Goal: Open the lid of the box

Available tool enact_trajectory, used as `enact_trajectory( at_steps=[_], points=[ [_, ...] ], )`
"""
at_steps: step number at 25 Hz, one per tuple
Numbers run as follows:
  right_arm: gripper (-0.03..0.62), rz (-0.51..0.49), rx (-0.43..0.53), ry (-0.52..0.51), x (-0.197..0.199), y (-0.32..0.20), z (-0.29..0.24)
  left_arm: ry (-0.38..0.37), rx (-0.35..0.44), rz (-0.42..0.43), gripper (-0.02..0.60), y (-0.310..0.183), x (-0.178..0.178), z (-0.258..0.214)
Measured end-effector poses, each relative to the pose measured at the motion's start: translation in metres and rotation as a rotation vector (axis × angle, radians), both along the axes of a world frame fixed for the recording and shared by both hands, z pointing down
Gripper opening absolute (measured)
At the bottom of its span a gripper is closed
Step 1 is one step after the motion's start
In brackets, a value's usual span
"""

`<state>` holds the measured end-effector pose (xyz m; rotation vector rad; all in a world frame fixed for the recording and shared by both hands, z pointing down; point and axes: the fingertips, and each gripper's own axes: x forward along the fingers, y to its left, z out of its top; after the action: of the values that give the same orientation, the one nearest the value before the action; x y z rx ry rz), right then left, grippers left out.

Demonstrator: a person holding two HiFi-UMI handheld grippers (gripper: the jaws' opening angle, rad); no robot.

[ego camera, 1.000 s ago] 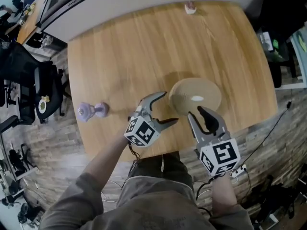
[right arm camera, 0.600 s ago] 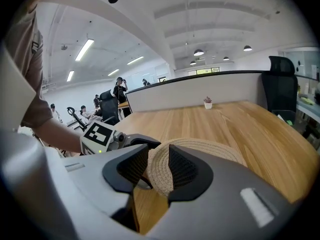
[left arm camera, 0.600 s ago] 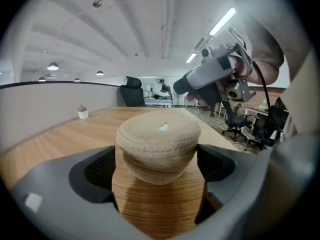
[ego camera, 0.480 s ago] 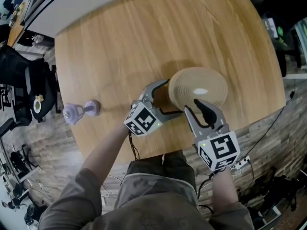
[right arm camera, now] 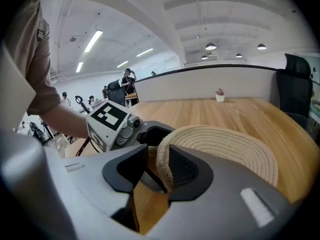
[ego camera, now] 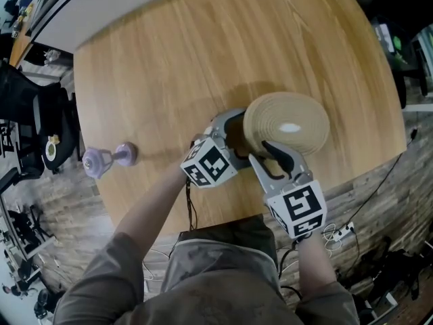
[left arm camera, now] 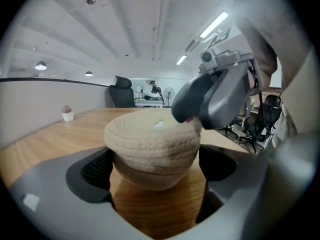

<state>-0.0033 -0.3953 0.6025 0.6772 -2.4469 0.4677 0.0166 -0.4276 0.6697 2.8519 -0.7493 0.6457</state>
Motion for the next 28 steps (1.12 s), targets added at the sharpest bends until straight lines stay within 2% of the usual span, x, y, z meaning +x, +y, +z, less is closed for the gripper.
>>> enact_trajectory(
  at_steps=[7,10,18,24,28],
  points=[
    [0.135,-0.024,0.024,0.171,-0.001,-0.002,0.011,-0.004,0.003,-0.011,0.52,-0.003,0.002,-0.002],
    [0.098,-0.012,0.023,0.26,0.0,-0.007,0.016,-0.012,0.004,-0.012,0.513,-0.003,0.003,-0.001],
    [0.109,-0.133,0.139,0.482,-0.006,-0.003,0.025,-0.018,0.008,-0.011,0.506,-0.004,0.002,-0.001],
    [0.114,-0.16,0.15,0.473,-0.007,-0.005,0.028,-0.052,0.015,-0.019,0.5,-0.005,0.001,0.001],
    [0.087,-0.189,0.121,0.455,-0.006,-0.004,0.028,-0.05,0.017,-0.017,0.5,-0.004,0.001,0.001]
  ],
)
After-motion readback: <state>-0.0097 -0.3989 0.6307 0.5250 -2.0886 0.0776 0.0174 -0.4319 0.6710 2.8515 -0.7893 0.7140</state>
